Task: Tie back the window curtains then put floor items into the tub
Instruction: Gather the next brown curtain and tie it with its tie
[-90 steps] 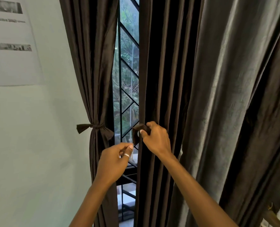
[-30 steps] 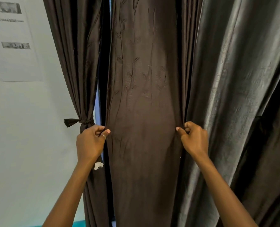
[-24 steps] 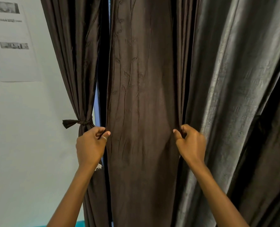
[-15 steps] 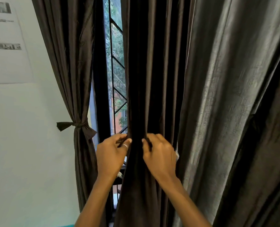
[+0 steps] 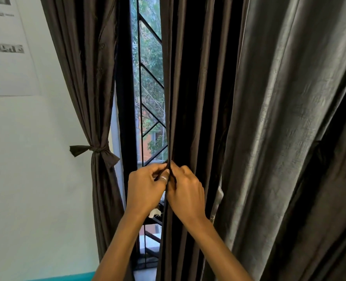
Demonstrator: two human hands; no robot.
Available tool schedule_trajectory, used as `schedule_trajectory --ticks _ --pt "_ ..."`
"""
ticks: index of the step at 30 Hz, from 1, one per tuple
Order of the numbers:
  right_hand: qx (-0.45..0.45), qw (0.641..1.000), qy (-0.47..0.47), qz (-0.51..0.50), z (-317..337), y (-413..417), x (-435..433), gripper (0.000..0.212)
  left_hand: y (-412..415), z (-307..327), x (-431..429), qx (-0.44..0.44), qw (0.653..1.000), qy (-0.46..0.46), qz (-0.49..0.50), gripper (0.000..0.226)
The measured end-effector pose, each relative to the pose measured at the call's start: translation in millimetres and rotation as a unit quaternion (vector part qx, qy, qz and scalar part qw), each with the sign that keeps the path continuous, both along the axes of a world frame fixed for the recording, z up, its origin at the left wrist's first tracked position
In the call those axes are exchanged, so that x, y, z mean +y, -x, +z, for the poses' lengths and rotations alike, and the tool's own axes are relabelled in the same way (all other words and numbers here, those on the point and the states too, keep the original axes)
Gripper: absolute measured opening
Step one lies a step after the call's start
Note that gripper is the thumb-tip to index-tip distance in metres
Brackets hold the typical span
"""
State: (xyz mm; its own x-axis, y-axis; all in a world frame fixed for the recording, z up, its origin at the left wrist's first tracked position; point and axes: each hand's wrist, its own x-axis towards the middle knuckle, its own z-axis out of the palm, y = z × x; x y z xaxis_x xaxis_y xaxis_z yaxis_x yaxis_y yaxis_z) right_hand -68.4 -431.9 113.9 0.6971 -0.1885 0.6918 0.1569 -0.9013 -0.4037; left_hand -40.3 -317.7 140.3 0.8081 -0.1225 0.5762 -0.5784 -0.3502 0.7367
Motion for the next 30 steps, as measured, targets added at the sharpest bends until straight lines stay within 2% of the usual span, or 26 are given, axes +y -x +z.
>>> schedule_trajectory --ticks 4,7,9,12,15,17,19,23,25,30 --pt "-0.005 1.000 -0.016 0.012 -6 -5 2 0.044 1 5 -1 0.046 0.999 0.003 0.010 0.013" --pt "-0.015 0.999 -0.029 0.013 -11 -9 5 0.024 0 15 -10 0.079 0.996 -0.004 0.048 0.033" --pt "-0.030 0.999 -0.041 -0.001 -14 -11 8 0.013 -3 18 -16 0.072 0.993 -0.034 0.086 0.038" --pt "-0.031 0.999 -0.038 -0.011 -19 -12 11 0.038 -8 15 -19 0.058 0.991 -0.048 0.107 0.034" --pt "-0.029 0.998 -0.049 0.015 -21 -13 7 0.048 -12 10 -17 0.034 0.992 -0.050 0.111 0.035" --pt "-0.032 0.996 -0.057 0.052 -20 -12 2 0.048 -14 9 -15 0.015 0.992 -0.053 0.113 0.034" --pt "-0.057 0.993 -0.087 0.052 -15 -6 -5 0.037 -16 8 -12 0.003 0.991 -0.060 0.116 0.033" --pt "-0.186 0.963 -0.178 -0.077 -3 4 -25 0.017 -21 6 -5 -0.015 0.992 -0.070 0.109 0.038" --pt "-0.182 0.961 -0.182 -0.098 2 3 -29 0.021 -24 5 -2 -0.023 0.993 -0.066 0.099 0.037" --pt "-0.109 0.974 -0.158 -0.118 7 -8 -41 0.042 -27 2 1 -0.029 0.995 -0.067 0.074 0.037"
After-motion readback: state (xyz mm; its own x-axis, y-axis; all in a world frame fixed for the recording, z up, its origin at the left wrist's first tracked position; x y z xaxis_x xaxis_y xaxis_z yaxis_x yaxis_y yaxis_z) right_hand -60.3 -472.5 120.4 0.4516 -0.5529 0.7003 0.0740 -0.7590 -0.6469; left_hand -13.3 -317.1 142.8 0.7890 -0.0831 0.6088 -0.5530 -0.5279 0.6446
